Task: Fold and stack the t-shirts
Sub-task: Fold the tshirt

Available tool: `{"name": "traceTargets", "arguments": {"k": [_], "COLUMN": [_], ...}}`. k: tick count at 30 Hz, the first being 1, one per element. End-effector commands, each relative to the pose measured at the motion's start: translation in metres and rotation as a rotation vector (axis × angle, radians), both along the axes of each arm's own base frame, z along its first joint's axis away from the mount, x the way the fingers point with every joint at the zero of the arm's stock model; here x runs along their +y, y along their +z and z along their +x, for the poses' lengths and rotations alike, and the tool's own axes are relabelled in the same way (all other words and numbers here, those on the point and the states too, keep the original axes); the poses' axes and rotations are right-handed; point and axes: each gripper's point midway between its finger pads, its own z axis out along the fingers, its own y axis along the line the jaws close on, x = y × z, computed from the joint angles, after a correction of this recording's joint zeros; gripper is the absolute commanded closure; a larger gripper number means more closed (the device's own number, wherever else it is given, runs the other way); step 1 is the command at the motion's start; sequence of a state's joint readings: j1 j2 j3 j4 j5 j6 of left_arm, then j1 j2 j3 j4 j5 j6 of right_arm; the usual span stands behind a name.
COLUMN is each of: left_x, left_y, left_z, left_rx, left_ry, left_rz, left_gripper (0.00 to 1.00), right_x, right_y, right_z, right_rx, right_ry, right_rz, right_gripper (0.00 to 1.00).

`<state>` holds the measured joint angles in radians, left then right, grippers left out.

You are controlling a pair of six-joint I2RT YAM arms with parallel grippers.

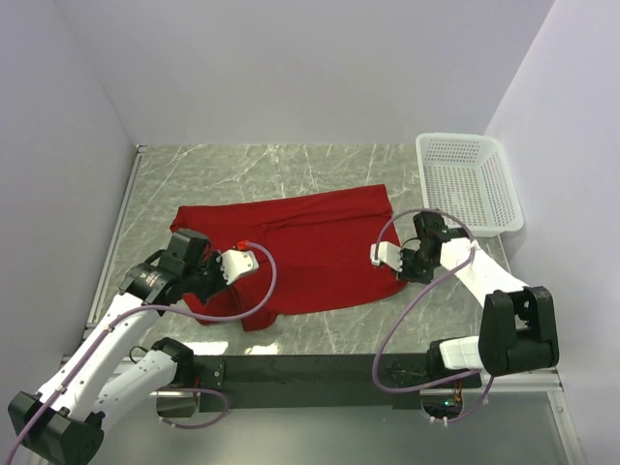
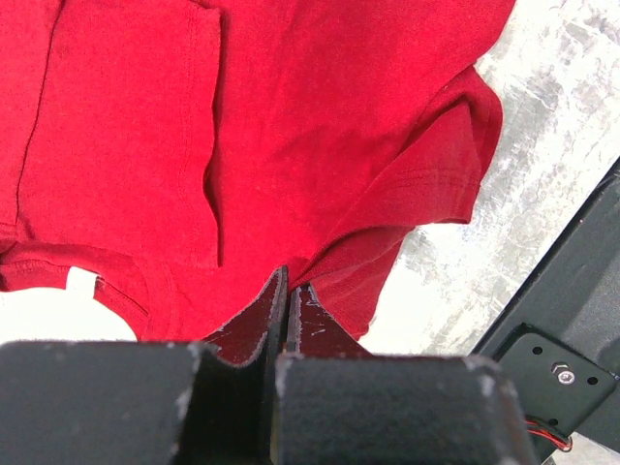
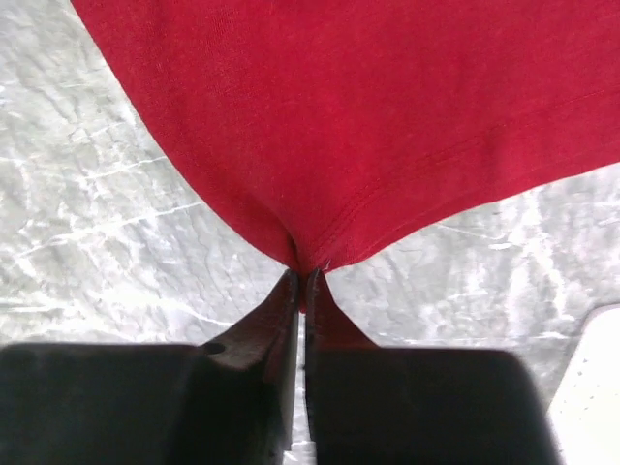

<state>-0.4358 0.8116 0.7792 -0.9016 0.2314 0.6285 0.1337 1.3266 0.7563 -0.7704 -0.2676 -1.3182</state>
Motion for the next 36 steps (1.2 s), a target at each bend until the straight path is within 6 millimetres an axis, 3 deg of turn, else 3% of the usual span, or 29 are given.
{"name": "traceTargets", "arguments": {"k": [1, 9, 18, 25, 36], "left_x": [-0.007, -0.008, 0.004, 0.017, 0.037], "left_y": [0.016, 0.040, 0.076, 0.081, 0.095], "left_z": [0.012, 0.033, 0.082, 0.126, 0.181], "left_rx": [-0.052, -0.114, -0.258, -0.300, -0.377], "left_ry": [-0.009, 0.026, 0.136, 0.221, 0.344], "left_rz": [-0.040, -0.115, -0.177, -0.148, -0.128], "left_gripper": [1.00, 1.00, 1.00, 1.00, 1.00], "right_x": [0.006, 0.011, 0.018, 0.024, 0.028], "right_y": [0.014, 0.025, 0.044, 0.059, 0.058], "right_z": [-0.002, 0.012, 0.054, 0.092, 0.129], "right_rx": [0.053, 0.132, 0.128, 0.121, 0.119], "right_ry": [0.018, -0.047, -0.158, -0.258, -0.394], "right_rz": [0.050, 0.136, 0.209, 0.255, 0.284], "right_gripper": [1.00, 1.00, 1.00, 1.00, 1.00]}}
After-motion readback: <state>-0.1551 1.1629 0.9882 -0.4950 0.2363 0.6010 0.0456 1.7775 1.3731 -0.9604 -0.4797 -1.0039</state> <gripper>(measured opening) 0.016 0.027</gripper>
